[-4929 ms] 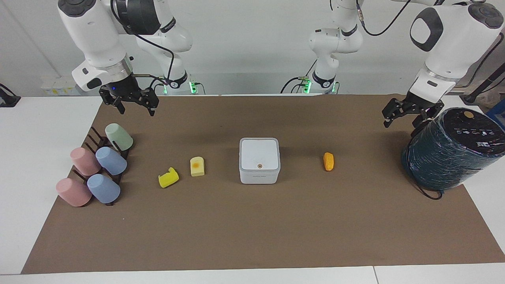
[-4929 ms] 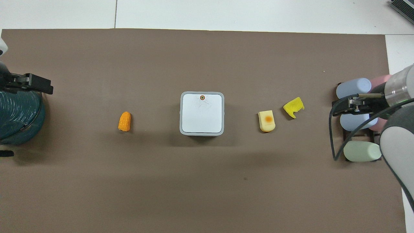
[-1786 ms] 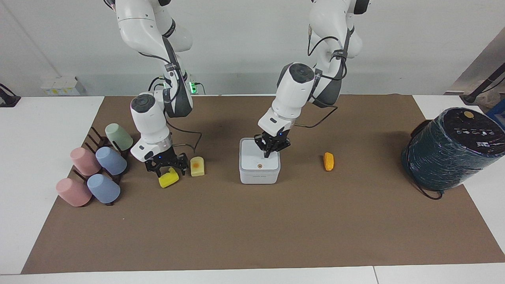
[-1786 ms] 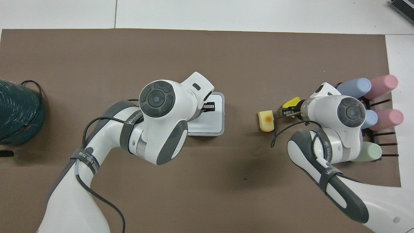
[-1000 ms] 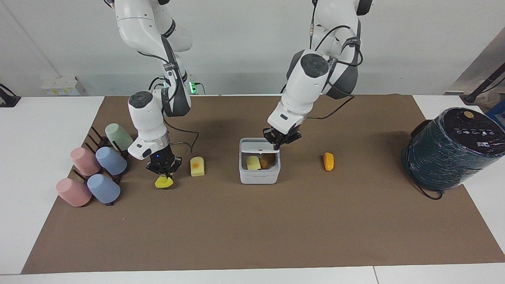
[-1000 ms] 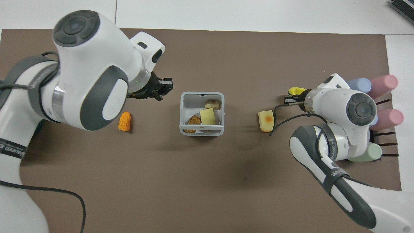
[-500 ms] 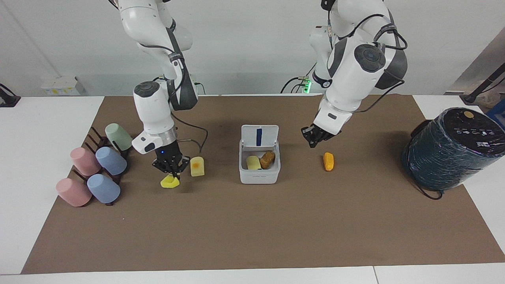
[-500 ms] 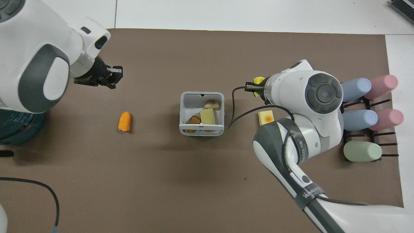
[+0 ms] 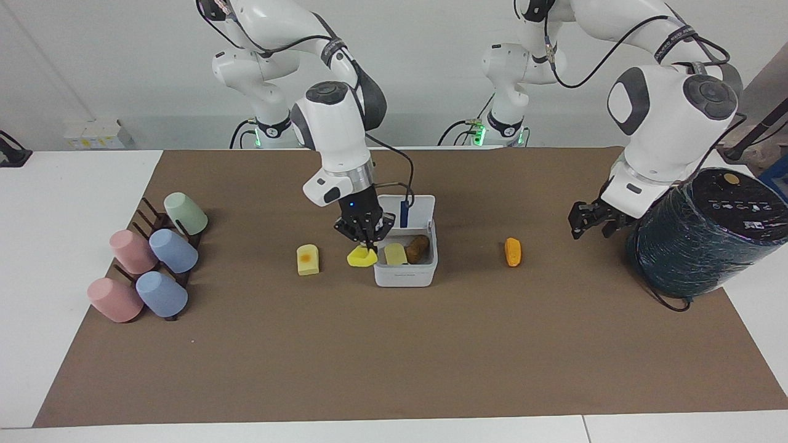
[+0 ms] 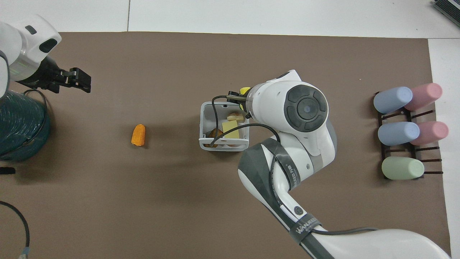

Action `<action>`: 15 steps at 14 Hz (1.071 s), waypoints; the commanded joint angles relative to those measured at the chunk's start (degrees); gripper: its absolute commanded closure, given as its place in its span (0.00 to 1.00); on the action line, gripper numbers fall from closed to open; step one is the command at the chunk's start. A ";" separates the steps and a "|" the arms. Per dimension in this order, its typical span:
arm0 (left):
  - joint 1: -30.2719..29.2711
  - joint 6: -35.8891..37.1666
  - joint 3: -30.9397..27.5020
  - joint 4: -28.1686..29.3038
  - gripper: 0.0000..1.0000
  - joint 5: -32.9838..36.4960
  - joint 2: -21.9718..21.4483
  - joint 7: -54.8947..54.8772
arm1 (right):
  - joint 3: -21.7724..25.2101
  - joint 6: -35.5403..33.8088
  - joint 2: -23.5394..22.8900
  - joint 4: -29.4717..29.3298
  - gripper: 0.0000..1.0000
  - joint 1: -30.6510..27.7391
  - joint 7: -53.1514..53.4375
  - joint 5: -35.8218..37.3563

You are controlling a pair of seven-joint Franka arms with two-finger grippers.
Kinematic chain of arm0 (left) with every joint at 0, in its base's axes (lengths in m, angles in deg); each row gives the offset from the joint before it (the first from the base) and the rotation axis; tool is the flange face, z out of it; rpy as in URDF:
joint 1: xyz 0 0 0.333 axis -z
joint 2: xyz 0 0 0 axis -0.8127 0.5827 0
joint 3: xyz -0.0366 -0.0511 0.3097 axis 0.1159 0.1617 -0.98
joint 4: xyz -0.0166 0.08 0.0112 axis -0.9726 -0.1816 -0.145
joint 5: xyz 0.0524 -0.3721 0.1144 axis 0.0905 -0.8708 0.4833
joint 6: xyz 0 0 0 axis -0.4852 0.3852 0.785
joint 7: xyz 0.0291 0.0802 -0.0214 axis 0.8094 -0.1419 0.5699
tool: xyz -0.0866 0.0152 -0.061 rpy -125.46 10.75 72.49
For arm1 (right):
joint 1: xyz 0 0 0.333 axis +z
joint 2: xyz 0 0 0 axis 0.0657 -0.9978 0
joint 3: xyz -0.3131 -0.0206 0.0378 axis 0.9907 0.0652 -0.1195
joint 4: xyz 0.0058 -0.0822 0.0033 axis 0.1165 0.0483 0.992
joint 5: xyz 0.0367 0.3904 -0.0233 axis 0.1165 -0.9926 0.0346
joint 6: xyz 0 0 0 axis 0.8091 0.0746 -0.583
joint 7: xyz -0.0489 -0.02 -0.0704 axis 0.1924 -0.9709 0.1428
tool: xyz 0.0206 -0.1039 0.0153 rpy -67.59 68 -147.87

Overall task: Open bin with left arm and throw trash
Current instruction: 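Carry the sponge with the right gripper while the left gripper withdraws, then lower the yellow sponge into the bin and open the right gripper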

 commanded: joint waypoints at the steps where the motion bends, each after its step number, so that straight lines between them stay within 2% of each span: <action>1: -1.35 0.47 0.52 2.40 0.00 1.41 -1.90 -3.20 | -1.95 -2.20 -0.96 -2.09 1.00 0.75 4.04 -5.36; 3: -1.53 1.00 0.43 2.32 0.00 1.41 -2.17 -3.30 | -2.05 -6.05 -0.88 -2.01 1.00 2.60 4.14 -5.82; 5: -1.53 1.18 0.35 2.41 0.00 1.50 -2.52 -3.30 | -2.05 -8.69 -0.44 -1.48 0.38 2.60 4.14 -5.83; 8: -1.62 1.61 0.35 2.49 0.00 1.50 -3.57 -3.30 | -1.96 -9.85 -0.43 -2.27 0.14 2.52 4.22 -5.74; 11: -1.53 2.23 0.35 2.76 0.00 1.50 -4.62 -3.21 | -1.70 -9.85 0.44 -2.89 0.00 1.29 4.05 -4.86; 15: -0.92 -0.48 0.43 8.10 0.00 1.50 -7.35 -3.29 | -1.43 -9.59 3.16 -1.84 0.00 -3.80 1.69 -2.33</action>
